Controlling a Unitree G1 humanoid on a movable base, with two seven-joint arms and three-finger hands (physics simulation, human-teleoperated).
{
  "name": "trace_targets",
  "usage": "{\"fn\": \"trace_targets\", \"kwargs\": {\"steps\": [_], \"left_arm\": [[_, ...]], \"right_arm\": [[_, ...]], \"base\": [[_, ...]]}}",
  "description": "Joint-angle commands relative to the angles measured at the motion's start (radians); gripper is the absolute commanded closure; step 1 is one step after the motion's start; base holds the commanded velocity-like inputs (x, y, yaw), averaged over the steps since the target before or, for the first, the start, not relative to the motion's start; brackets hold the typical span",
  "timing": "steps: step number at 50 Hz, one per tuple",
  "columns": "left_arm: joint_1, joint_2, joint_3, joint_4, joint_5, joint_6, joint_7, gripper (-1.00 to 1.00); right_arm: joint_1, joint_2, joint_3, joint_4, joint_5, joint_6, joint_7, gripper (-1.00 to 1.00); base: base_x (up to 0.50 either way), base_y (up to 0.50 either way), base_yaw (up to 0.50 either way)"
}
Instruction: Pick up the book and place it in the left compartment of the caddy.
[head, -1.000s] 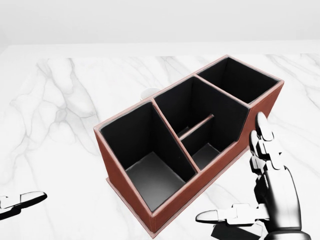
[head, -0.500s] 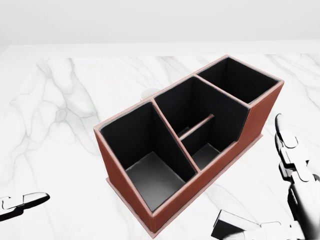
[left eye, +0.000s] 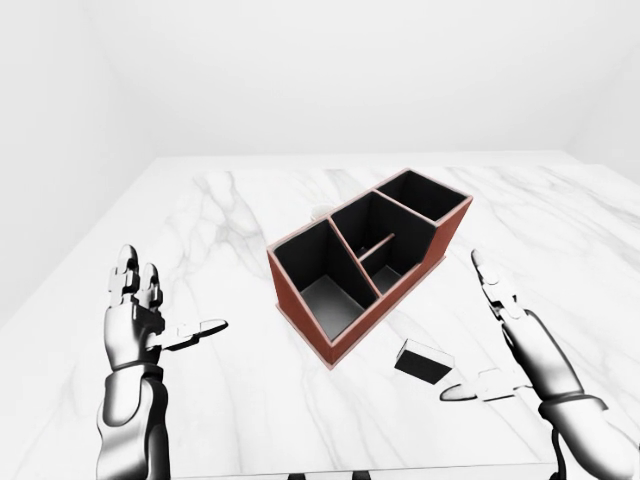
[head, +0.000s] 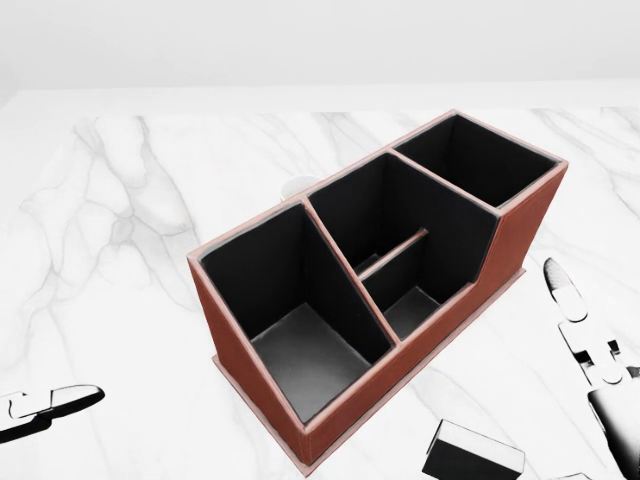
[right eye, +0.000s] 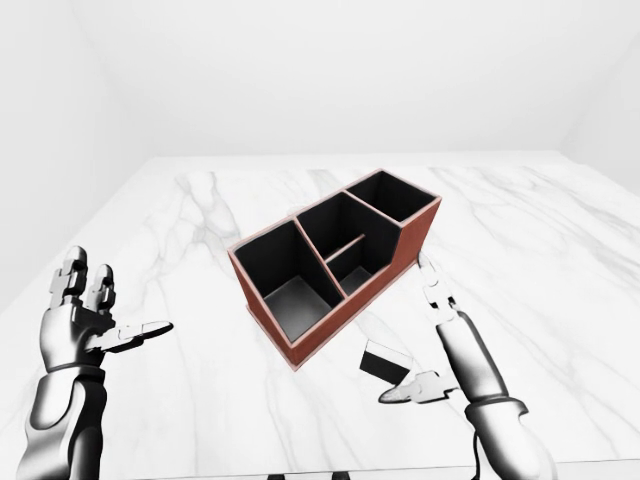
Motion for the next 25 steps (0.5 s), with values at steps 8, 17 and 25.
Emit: {"fn": "trace_targets", "kwargs": {"steps": [8, 17, 25], "left_arm": [[0.001, 0.0, 0.004, -0.007, -0.002, 0.007, -0.001, -1.0], [-0.002, -0.001, -0.004, 0.011, 0.001, -0.008, -0.002, -1.0], [-0.007, 0.005, 0.002, 0.015, -0.009, -0.005, -0.001, -1.0]], "right_arm": [[0.001, -0.001, -0.016, 0.04, -0.049, 0.0, 0.078, -1.0], [-0.008, -0.015, 0.014, 0.049, -0.103, 0.0, 0.099, -1.0], [-0.02, -0.032, 0.021, 0.071, -0.127, 0.0, 0.099, -1.0]], "base": [[0.0, 0.0, 0.0], [0.0, 0.0, 0.0], [0.0, 0.0, 0.0]]}}
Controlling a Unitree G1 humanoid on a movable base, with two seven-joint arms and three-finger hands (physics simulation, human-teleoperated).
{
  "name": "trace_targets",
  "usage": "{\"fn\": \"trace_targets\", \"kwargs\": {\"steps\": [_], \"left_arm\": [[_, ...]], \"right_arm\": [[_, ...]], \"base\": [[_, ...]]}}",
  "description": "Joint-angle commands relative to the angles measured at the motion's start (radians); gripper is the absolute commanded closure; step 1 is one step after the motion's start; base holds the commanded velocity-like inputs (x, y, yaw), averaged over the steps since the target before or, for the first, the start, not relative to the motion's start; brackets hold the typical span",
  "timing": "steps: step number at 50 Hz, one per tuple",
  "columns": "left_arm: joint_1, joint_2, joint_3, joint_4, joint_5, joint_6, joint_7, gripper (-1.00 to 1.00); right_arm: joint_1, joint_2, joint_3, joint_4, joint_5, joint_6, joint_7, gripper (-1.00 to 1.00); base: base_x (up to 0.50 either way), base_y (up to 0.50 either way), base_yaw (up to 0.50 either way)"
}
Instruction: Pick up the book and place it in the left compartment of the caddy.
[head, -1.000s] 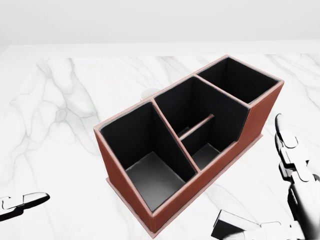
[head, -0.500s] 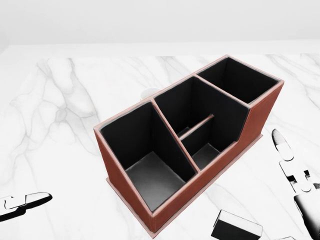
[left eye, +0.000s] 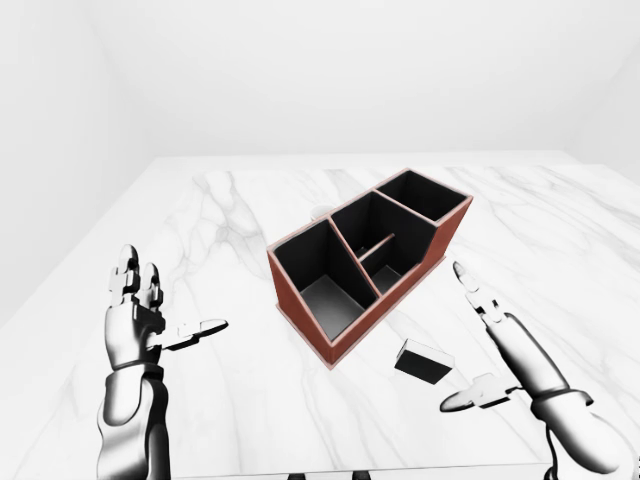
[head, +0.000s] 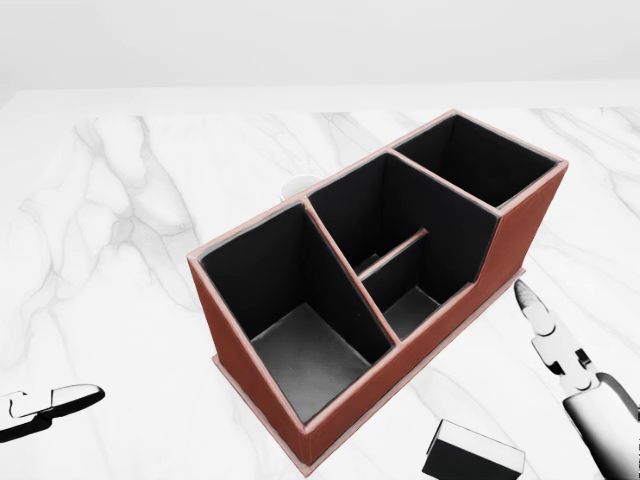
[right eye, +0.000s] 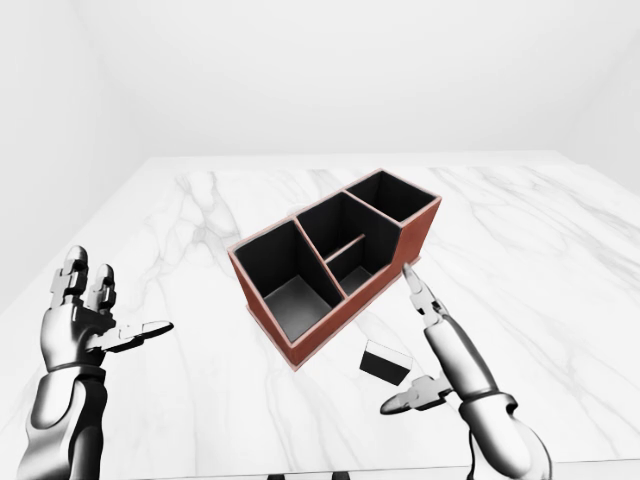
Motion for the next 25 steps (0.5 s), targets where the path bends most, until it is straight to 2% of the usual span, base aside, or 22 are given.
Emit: {"fn": "trace_targets", "kwargs": {"steps": [1, 17, 20, 23, 25], "left_arm": [[-0.005, 0.004, 0.002, 0.01, -0.007, -0.003, 0.001, -1.0], [-0.008, 0.0, -0.014, 0.001, 0.001, 0.002, 0.006, -1.0], [-0.01, 0.0, -0.02, -0.005, 0.006, 0.005, 0.008, -1.0], [-0.013, 0.001, -0.023, -0.02, 0.009, 0.02, 0.01, -1.0], [-0.015, 0.0, -0.025, -0.016, 0.011, 0.016, 0.009, -1.0]], "right_arm": [[-0.012, -0.022, 0.017, 0.032, -0.052, 0.0, 0.004, -1.0], [0.009, -0.016, -0.075, 0.053, -0.027, 0.0, 0.004, -1.0], [0.012, -0.011, -0.084, 0.06, -0.027, 0.0, 0.004, -1.0], [0.011, -0.009, -0.1, 0.063, -0.022, 0.0, 0.004, -1.0], [0.011, -0.009, -0.107, 0.07, -0.021, 0.0, 0.004, -1.0]], "base": [[0.0, 0.0, 0.0], [0.0, 0.0, 0.0], [0.0, 0.0, 0.0], [0.0, 0.0, 0.0], [0.0, 0.0, 0.0]]}}
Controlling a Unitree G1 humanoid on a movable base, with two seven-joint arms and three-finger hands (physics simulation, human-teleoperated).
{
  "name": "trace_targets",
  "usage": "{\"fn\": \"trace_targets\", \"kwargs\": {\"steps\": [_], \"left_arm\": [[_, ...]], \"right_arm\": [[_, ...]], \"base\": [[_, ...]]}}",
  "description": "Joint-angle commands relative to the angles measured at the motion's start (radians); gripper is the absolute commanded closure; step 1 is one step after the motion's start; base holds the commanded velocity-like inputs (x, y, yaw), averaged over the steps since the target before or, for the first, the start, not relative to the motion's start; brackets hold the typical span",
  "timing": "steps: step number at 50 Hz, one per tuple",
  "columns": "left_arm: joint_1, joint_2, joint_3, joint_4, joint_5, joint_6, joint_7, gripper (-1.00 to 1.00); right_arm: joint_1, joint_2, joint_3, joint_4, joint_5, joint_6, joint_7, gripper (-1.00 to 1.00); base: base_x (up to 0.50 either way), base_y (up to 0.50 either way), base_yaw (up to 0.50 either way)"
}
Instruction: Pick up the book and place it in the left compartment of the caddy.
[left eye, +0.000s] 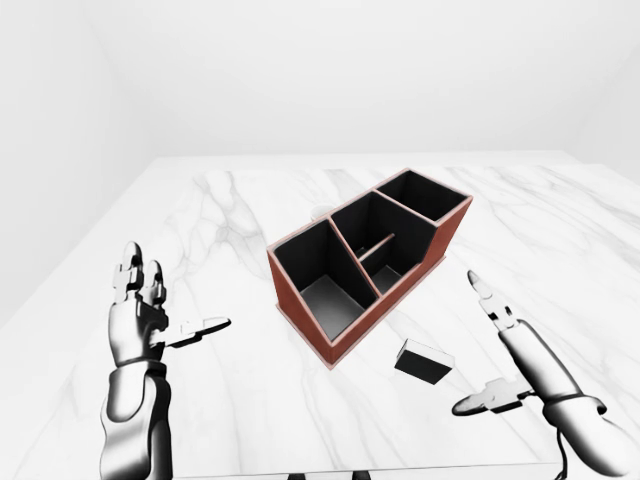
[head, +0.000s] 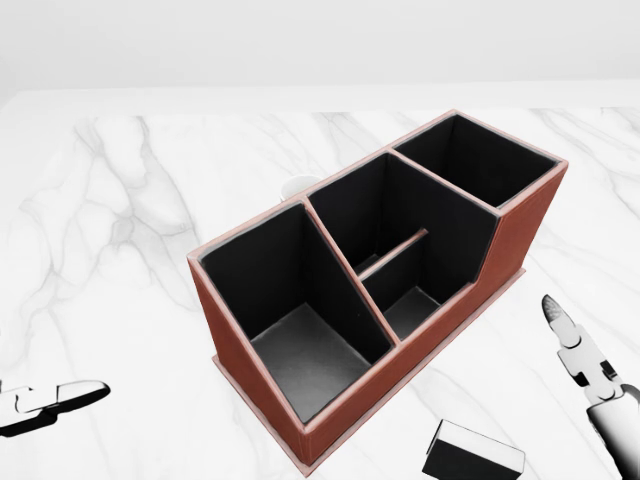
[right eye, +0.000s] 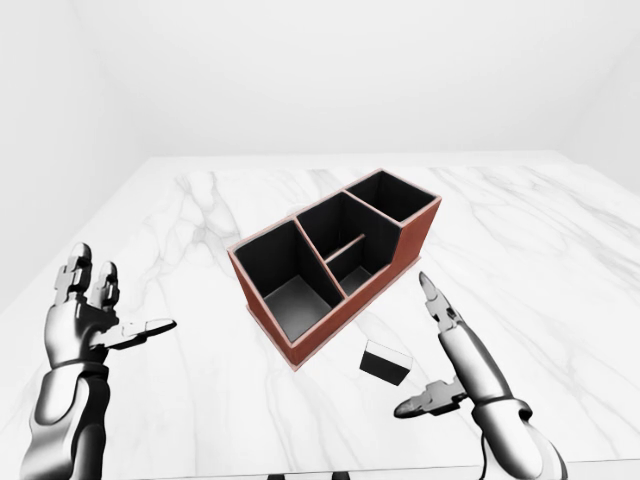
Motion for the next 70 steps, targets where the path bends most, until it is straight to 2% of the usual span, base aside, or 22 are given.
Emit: {"fn": "trace_targets", "kwargs": {"steps": [1, 13, 29, 35, 41, 52, 63, 67, 70], "left_arm": [[-0.007, -0.001, -0.013, -0.006, 0.011, 0.005, 0.002, -1.0], [-0.008, 0.0, -0.01, -0.016, 0.008, 0.011, 0.004, -1.0], [-0.01, 0.0, -0.017, 0.017, 0.01, -0.015, 0.002, -1.0], [-0.013, 0.0, -0.02, 0.017, 0.012, -0.013, 0.005, -1.0], [-0.013, 0.0, -0.024, 0.026, 0.013, -0.02, 0.005, -1.0], [-0.009, 0.001, -0.018, 0.017, 0.007, -0.013, 0.002, -1.0], [-0.014, 0.003, -0.018, 0.052, 0.003, -0.038, -0.002, -1.0], [-0.018, 0.007, -0.016, 0.083, 0.0, -0.058, -0.002, -1.0], [-0.014, 0.008, -0.018, 0.076, -0.001, -0.055, 0.001, -1.0]], "right_arm": [[0.007, 0.004, -0.043, 0.028, -0.001, 0.0, 0.0, -1.0], [-0.012, -0.025, -0.055, 0.121, 0.011, 0.0, 0.0, -1.0], [-0.032, -0.062, -0.062, 0.215, 0.01, 0.0, 0.0, -1.0], [-0.053, -0.078, -0.066, 0.26, 0.05, 0.0, 0.0, -1.0], [-0.057, -0.097, -0.063, 0.278, 0.042, 0.0, 0.0, -1.0], [-0.07, -0.121, -0.038, 0.352, 0.034, 0.0, 0.0, -1.0], [-0.088, -0.139, -0.007, 0.393, 0.023, 0.0, 0.0, -1.0], [-0.093, -0.144, 0.002, 0.405, 0.024, 0.0, 0.0, -1.0], [-0.099, -0.152, 0.004, 0.438, 0.032, 0.0, 0.0, -1.0]], "base": [[0.0, 0.0, 0.0], [0.0, 0.0, 0.0], [0.0, 0.0, 0.0], [0.0, 0.0, 0.0], [0.0, 0.0, 0.0], [0.0, 0.0, 0.0], [0.0, 0.0, 0.0], [0.0, 0.0, 0.0], [0.0, 0.0, 0.0]]}}
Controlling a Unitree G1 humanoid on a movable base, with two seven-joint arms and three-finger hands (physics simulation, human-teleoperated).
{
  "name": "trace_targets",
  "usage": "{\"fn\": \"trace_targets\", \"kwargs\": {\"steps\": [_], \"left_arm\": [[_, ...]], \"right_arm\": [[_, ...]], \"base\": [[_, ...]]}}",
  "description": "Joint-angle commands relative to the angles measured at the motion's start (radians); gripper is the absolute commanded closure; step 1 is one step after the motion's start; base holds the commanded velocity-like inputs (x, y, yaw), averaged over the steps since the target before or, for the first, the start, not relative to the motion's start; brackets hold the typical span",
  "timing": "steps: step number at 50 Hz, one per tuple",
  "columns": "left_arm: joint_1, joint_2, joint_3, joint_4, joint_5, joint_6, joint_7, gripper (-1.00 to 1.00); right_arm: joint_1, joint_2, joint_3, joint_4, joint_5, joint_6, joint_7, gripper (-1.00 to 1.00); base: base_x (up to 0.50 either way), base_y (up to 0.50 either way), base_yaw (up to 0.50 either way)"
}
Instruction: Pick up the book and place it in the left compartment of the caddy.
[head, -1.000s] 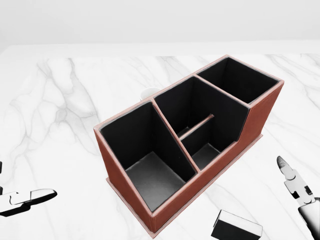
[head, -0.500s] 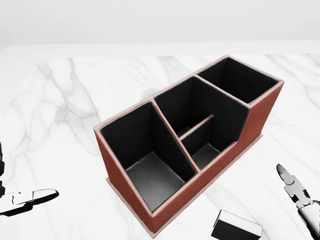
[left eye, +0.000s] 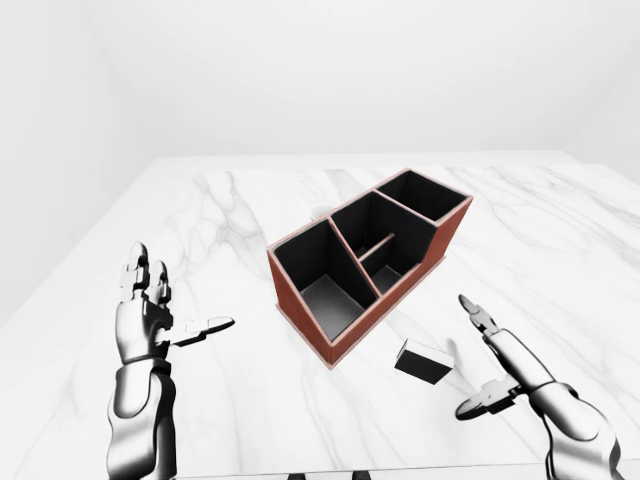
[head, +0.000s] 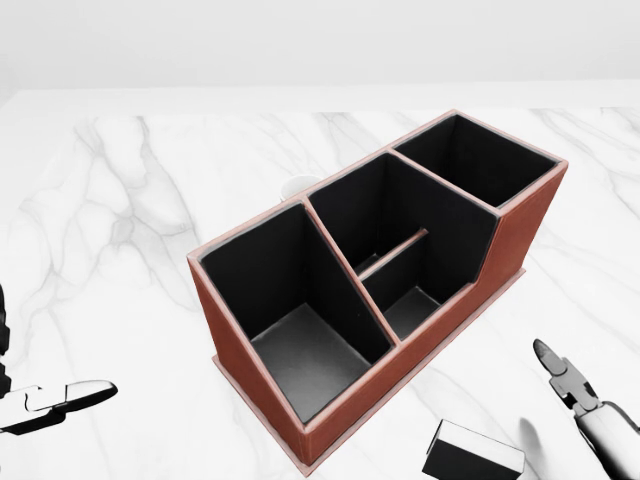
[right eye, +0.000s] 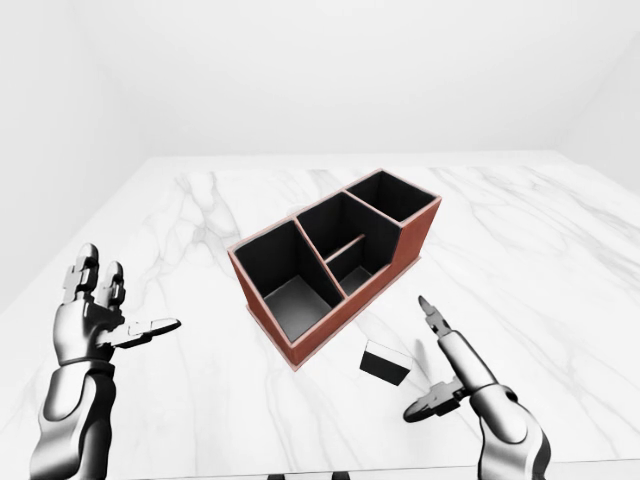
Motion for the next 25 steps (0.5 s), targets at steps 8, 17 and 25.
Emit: {"fn": "trace_targets", "kwargs": {"steps": [8, 17, 25], "left_arm": [[-0.001, 0.004, -0.003, 0.02, -0.003, -0.014, 0.003, -1.0], [0.004, -0.001, -0.005, 0.006, -0.001, -0.009, 0.003, -1.0], [0.005, -0.004, -0.008, -0.007, 0.005, 0.0, 0.003, -1.0]], "right_arm": [[-0.014, -0.026, 0.029, 0.068, 0.002, 0.0, 0.0, -1.0], [-0.019, -0.04, 0.031, 0.087, -0.009, 0.0, 0.0, -1.0], [-0.027, -0.049, 0.033, 0.105, -0.012, 0.0, 0.0, -1.0]], "base": [[0.0, 0.0, 0.0], [0.0, 0.0, 0.0], [0.0, 0.0, 0.0]]}}
